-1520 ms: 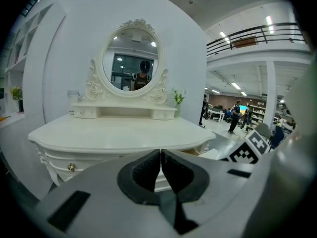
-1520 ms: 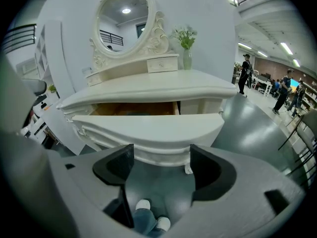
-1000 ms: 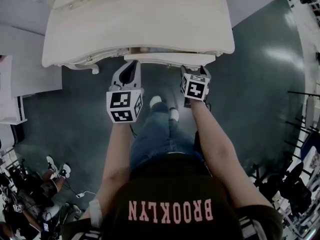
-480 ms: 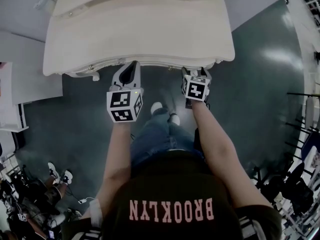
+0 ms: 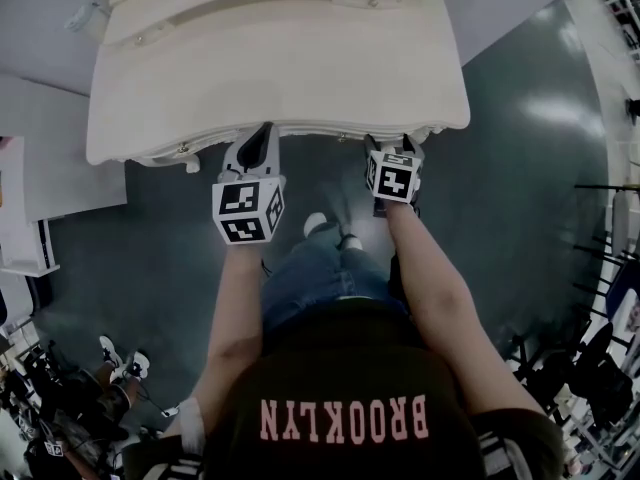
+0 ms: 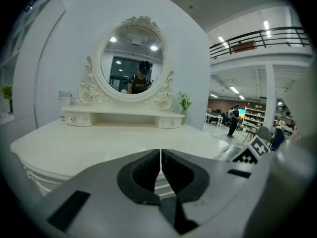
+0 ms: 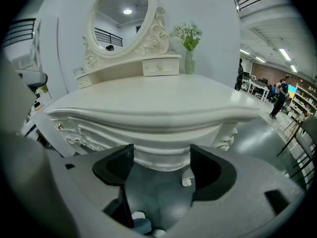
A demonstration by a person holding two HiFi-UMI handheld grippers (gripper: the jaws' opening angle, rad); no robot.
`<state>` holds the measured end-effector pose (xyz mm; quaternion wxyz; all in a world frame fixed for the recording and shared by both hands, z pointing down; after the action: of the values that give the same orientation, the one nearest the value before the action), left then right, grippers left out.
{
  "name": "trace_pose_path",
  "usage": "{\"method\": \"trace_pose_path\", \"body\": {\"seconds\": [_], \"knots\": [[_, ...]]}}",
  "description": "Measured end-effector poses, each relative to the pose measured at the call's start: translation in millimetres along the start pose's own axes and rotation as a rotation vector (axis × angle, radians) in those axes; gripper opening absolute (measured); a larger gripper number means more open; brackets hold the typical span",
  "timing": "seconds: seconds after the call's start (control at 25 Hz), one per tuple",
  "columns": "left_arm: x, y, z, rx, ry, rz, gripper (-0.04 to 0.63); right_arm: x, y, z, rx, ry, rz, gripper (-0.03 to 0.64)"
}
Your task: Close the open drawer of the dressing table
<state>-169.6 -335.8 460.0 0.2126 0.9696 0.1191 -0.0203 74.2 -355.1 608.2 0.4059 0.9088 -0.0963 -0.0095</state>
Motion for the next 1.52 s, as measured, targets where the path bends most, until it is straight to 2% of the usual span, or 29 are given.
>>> {"method": "trace_pose_path", "body": {"seconds": [0.8,1.12,1.28,1.52], "knots": [[-16.0,15.4,-1.7,0.017,0.001,0.011,0.009,1.2,12.6,12.7,0.050,0.000,-0.009,0.328],[-14.8,10.1,-3.8,0.033,0.007,0.006,0.009,1.7,12.5,12.3,0.042,-0.003,-0.012,0.329],[-12.4,2.6,-2.8,0.042,0.010,0.003,0.009,1.7,6.9,13.0,0.046,0.028,-0.018,0.330],[-7.1,-13.1,2.4,0.060,0.009,0.013,0.009,-2.5,-9.8,14.6,0.060,0.015,0.004,0.330]]}}
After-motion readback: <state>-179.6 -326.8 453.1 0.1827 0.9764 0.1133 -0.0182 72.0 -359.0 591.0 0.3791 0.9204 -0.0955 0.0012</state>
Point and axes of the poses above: the fingertips, and each gripper's own axes: y forward along the fingers, x to its right, z out of its top, the point moved 3 cm from there along -y, backward along the fingers, and after that the axes turned 3 degrees about z, right-handed, at the moved point
